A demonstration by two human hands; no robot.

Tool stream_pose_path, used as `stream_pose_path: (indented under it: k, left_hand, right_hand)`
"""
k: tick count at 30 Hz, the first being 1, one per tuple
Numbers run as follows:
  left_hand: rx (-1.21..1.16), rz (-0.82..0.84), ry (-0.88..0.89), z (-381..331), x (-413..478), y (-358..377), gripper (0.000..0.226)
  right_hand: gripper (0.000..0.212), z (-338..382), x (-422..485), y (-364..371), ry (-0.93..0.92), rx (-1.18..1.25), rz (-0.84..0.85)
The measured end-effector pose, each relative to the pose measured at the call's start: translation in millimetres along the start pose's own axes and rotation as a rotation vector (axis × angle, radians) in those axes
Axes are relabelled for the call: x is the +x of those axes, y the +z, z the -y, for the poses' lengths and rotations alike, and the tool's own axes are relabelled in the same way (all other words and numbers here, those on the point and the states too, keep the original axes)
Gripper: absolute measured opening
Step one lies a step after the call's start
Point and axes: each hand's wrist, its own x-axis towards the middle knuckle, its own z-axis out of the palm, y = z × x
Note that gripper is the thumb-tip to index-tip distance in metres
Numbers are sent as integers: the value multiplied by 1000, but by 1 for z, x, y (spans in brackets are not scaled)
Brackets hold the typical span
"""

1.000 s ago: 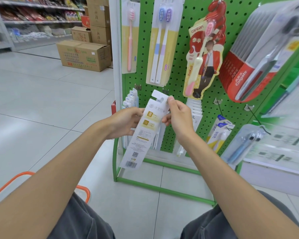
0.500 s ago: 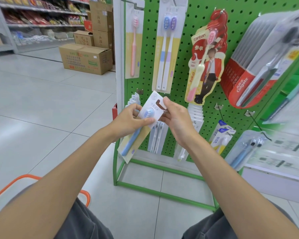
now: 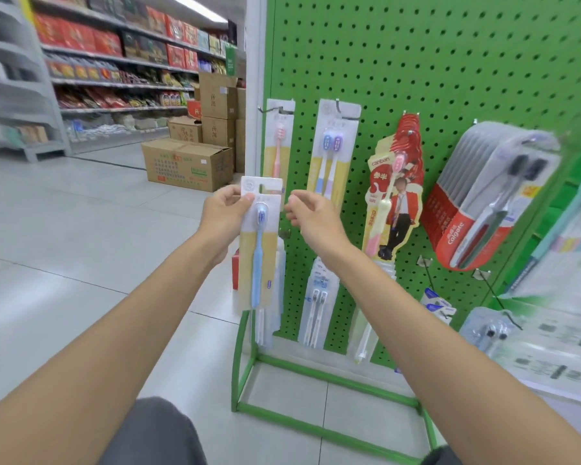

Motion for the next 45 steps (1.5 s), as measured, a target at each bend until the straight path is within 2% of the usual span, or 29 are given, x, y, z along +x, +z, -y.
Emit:
stream_pose_path:
  k: [6,9,15,22,26,32,35,38,41,45]
  left_hand:
    - [22,-209,73,-44,69,-10,15]
    - [42,-242,79,-58,107,-8,20]
    - [86,-124,97,-66,150,6,20]
    - [67,37,95,-54,179,17,22]
    - [49,90,86,-52,189,25,22]
    - [264,179,104,-46,194,27,21]
    - [197,97,62,-48,202,22,25]
    - [139,-3,41,-51,212,15,20]
    - [181,70,78,-61,217,15,22]
    - [309,205,87,-75,221,22,29]
  right_hand:
    - [39,40,29,17,-7,-89,86]
    - [41,49,50,23,-6,-73,78]
    - [47,52,96,28,28,-30,27]
    - [50,46,130,34,-17,24,-54]
    - [60,42,136,39,-28,16,-64]
    - [71,33,141,43,-90,-42,-72]
    - [70,31,143,44,-141,-59,-85]
    - [69,30,146,45,-221,-110,-138]
    - [64,31,150,45,-306,-183,-181]
    - [49,33,156,44,-368,-217,-187]
